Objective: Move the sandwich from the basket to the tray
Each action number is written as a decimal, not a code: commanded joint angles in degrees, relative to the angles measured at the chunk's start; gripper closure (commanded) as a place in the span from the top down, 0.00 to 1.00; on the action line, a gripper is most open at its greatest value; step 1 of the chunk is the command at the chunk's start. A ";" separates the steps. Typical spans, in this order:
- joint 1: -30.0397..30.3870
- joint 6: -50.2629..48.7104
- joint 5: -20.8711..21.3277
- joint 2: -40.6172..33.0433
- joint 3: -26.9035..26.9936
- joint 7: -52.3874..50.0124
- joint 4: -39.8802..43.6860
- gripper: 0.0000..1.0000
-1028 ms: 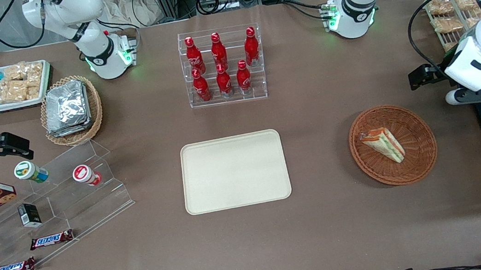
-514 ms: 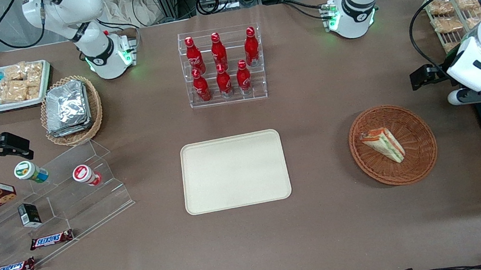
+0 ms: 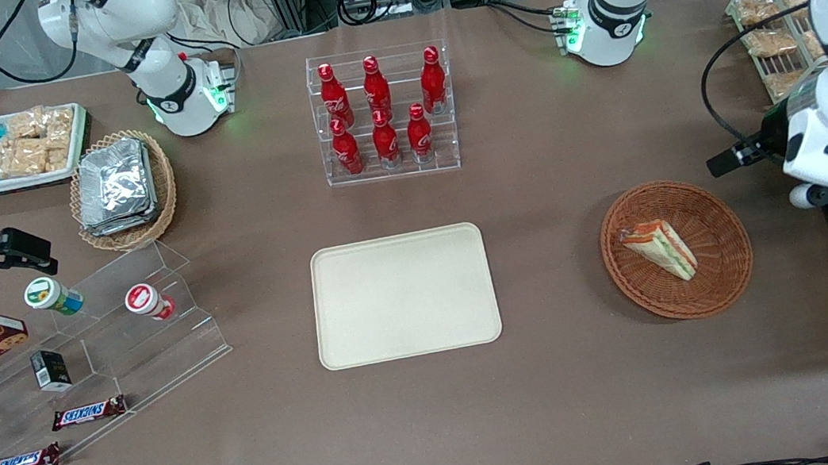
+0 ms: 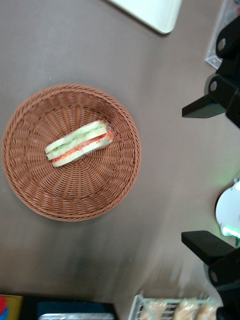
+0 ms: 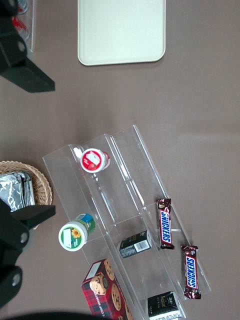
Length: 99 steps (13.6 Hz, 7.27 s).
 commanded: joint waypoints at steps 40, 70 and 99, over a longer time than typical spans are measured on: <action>-5.15 12.23 -2.32 12.89 -15.79 1.45 6.61 0.00; -12.66 11.99 2.95 27.34 -15.27 -4.82 20.51 1.00; -3.77 0.19 1.72 -6.79 0.47 16.71 -0.23 1.00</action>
